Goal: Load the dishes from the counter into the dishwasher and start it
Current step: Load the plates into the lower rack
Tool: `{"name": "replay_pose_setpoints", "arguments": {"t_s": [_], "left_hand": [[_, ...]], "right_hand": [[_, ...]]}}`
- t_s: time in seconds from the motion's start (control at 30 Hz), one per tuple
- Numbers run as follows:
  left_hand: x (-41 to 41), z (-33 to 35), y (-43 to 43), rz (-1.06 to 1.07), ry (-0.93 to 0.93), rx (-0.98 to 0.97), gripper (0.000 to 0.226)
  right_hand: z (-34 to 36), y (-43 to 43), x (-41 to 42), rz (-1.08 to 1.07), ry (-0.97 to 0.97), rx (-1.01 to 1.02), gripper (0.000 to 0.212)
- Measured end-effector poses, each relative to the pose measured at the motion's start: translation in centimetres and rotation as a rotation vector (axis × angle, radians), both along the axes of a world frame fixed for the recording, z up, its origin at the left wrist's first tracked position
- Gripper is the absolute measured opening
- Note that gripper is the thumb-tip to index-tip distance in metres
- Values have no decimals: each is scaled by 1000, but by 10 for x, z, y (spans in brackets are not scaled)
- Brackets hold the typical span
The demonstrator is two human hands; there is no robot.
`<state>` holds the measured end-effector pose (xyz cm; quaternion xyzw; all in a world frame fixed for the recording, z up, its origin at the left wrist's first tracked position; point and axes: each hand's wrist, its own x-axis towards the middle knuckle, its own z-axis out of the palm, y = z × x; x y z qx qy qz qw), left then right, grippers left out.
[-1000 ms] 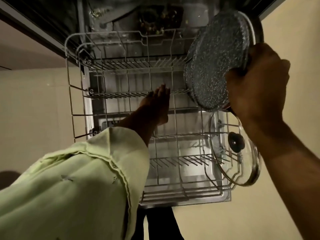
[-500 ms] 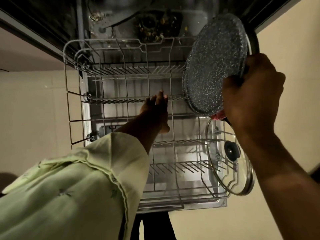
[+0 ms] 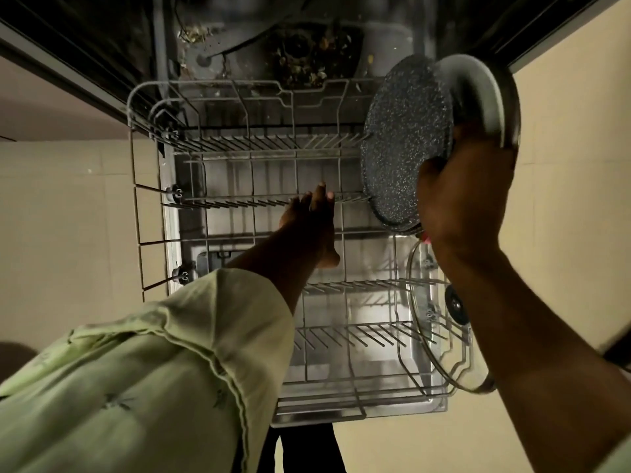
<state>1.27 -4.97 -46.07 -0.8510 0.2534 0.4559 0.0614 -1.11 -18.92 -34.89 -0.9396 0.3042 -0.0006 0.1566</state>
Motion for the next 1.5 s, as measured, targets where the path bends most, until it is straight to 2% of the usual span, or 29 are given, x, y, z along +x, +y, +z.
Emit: {"name": "replay_pose_setpoints", "arguments": {"t_s": [0.1,0.17,0.23,0.3,0.37,0.77,0.93,1.1,1.23,1.3,1.5], "left_hand": [[2,-1,2,-9,9,-15,116],[2,-1,3,-2,17,-23,116],[2,-1,4,7,27,-26,116],[1,-1,4,-1,21,-24,115],[2,0,4,-25,4,-21,114],[7,5,17,-151,-80,-26,97],[-6,13,38,-154,-110,-67,93],[-20,26,54,-144,-160,-112,87],[-30,40,63,-122,-211,-132,82],[-35,49,70,-117,-236,-140,80],[-55,86,96,-83,-297,-157,78]], "right_hand": [[-17,-2,0,-47,47,-19,42],[-23,-6,0,-59,56,-37,49],[-24,-10,1,-22,2,-10,51],[-22,-14,4,-26,-37,19,46],[-18,-18,7,-25,22,-28,43],[-12,-21,3,-59,79,-63,41],[-9,-7,-8,-102,60,-54,29],[-4,24,-27,51,75,-144,21],[-6,48,-42,150,65,-72,17],[-10,59,-53,230,61,-49,23],[0,89,-83,356,205,26,64]]}}
